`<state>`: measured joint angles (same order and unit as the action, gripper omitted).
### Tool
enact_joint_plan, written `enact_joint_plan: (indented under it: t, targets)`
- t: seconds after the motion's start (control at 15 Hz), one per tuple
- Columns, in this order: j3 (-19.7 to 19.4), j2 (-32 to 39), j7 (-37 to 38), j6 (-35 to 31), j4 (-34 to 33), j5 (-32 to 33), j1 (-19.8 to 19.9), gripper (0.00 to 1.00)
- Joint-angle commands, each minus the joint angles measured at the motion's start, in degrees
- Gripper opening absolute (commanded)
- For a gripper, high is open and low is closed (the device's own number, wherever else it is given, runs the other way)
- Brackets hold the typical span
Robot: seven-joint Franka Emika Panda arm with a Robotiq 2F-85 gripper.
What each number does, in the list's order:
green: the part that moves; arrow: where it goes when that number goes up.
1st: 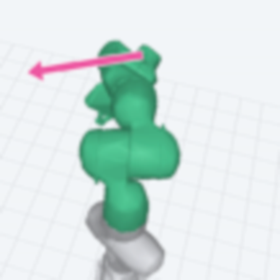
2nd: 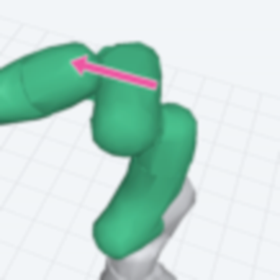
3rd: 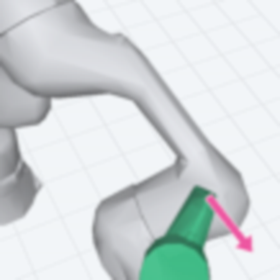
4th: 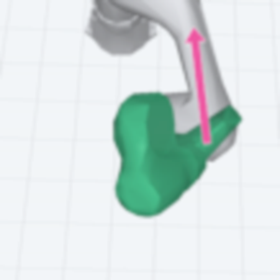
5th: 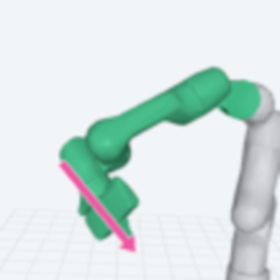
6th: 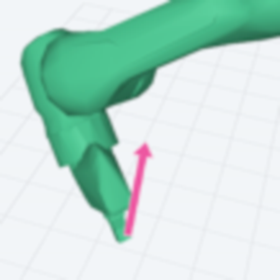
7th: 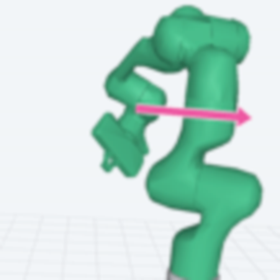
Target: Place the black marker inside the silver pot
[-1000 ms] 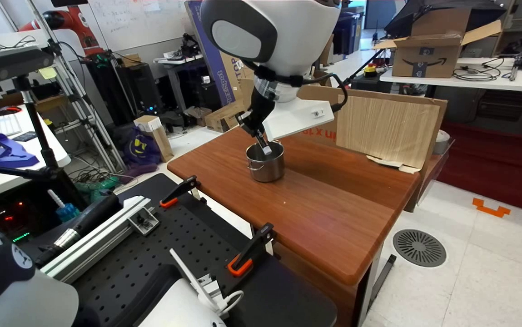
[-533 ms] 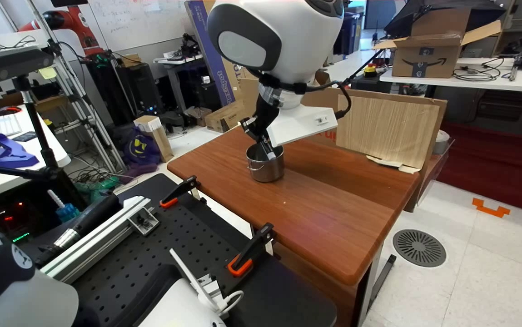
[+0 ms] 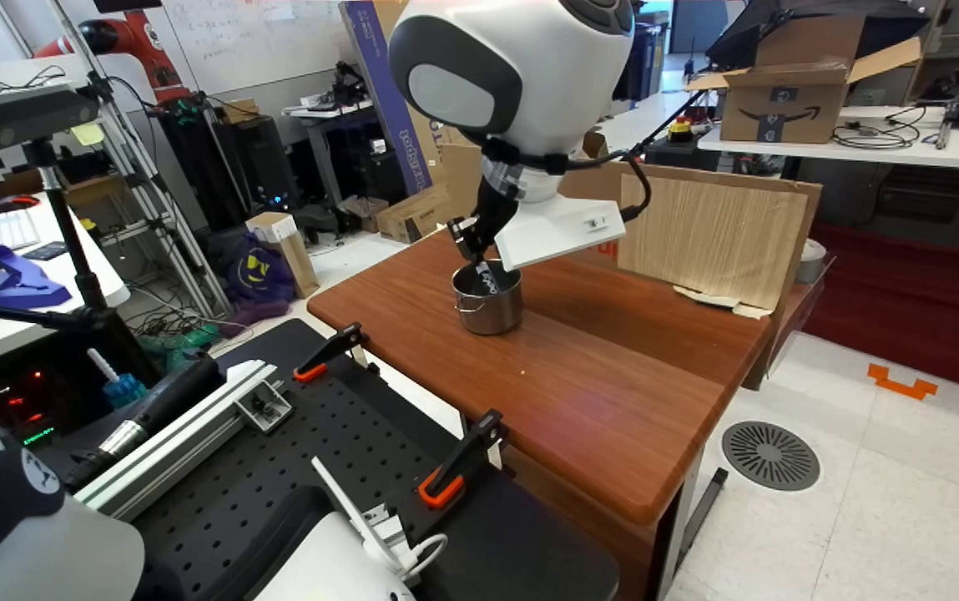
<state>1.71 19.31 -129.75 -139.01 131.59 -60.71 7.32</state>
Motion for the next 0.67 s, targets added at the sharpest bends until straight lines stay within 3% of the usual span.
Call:
enact_joint_plan:
  t: [0.0, 0.27, 0.6]
  targets:
    - [-0.6, 0.8, 1.4, -2.2, -0.6, 0.5, -1.5, 0.73]
    - [-0.5, 0.9, 1.8, -2.6, -0.6, 0.5, -1.7, 1.00]
    - [-0.6, 0.9, 2.0, -2.9, -0.6, 0.6, -1.6, 1.00]
